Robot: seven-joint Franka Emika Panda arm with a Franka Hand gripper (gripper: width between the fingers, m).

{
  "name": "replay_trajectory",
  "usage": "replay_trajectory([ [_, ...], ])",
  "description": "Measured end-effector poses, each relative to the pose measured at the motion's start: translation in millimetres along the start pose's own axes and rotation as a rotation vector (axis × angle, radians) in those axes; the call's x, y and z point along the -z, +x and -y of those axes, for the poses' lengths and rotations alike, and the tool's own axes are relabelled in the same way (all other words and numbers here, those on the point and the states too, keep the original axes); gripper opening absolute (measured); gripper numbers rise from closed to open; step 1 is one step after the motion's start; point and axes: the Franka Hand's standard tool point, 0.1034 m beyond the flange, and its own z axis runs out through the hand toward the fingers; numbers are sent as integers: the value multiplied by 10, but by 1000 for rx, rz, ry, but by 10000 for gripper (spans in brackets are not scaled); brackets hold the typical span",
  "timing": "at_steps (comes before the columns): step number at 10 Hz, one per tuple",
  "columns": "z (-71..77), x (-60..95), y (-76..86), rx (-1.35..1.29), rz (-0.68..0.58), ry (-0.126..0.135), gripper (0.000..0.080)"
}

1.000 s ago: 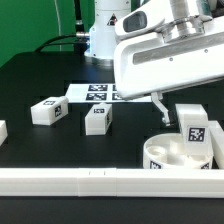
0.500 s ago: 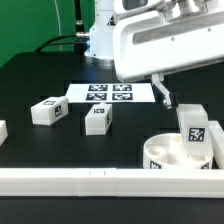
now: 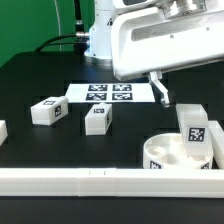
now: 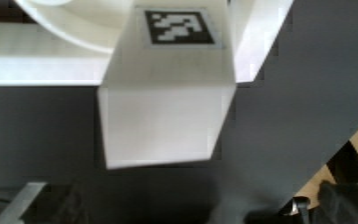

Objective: Assemble stool

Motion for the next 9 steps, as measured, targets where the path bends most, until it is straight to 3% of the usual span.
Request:
replay_trajectory([
  [4, -3, 24, 38, 47, 22, 5, 649],
  [6, 84, 22, -28, 46, 157, 48, 649],
  [9, 107, 91, 47, 146, 348, 79, 649],
])
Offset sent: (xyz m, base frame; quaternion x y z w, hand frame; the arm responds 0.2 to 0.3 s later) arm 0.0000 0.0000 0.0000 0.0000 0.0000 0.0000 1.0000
